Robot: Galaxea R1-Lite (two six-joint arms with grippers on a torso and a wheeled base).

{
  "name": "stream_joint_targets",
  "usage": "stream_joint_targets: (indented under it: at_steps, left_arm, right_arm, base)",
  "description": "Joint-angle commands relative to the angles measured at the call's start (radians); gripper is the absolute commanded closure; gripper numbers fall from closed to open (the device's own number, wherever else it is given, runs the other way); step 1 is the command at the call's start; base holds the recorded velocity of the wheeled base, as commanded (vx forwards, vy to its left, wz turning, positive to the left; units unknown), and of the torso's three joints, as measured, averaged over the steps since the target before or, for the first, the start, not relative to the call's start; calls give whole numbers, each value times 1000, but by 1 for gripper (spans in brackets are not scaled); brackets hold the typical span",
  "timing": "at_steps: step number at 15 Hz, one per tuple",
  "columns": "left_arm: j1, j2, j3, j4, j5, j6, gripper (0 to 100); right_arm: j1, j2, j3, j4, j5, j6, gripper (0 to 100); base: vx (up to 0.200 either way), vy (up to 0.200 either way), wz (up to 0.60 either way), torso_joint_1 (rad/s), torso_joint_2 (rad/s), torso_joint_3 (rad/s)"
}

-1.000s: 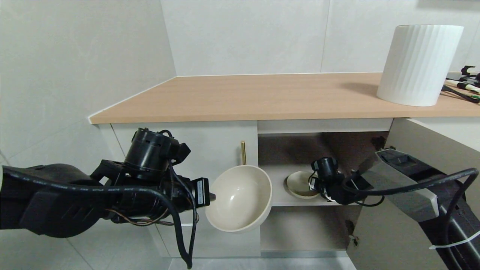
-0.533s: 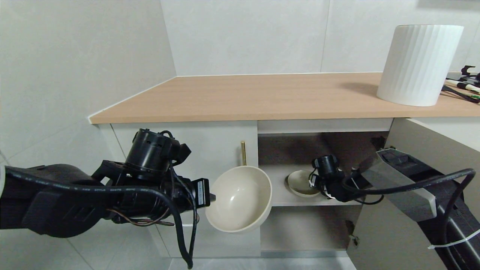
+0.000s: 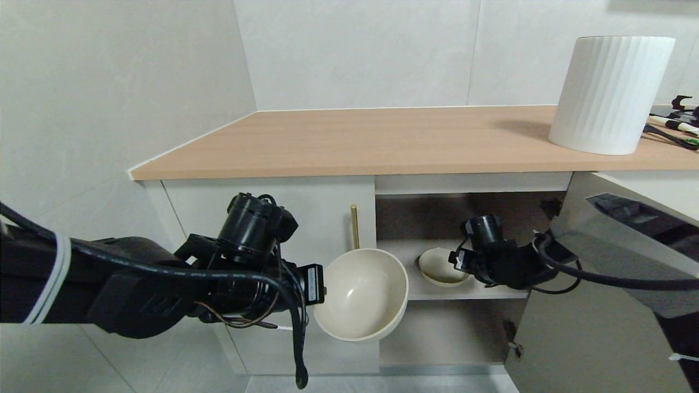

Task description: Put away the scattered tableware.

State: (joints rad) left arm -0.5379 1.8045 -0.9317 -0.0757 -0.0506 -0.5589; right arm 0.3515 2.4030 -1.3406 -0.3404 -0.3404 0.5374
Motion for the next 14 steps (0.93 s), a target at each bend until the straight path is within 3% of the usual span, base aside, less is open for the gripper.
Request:
stream_joint_targets:
  at_steps: [1, 4, 7, 9, 14]
  left_arm:
    - [-34, 84, -15, 17, 18, 14, 100]
    - [-42, 116, -9, 25, 20, 42, 100]
    - [-71, 157, -7, 25, 89, 48, 100]
    - [-82, 164, -7, 25, 98, 48, 100]
    - [-103, 153, -2, 25, 104, 48, 100]
  right_arm:
    - [100, -328, 161, 147, 124, 1, 0]
    - [173, -498, 181, 327, 204, -1, 0]
    - [270, -663, 233, 449, 356, -17, 0]
    - [323, -677, 255, 501, 368, -79, 0]
    - [399, -596, 265, 500, 353, -80, 0]
  base:
    - [0, 0, 0, 0, 0, 0]
    - [0, 0, 0, 0, 0, 0]
    - [0, 0, 0, 0, 0, 0]
    - [0, 0, 0, 0, 0, 0]
    - [0, 0, 0, 0, 0, 0]
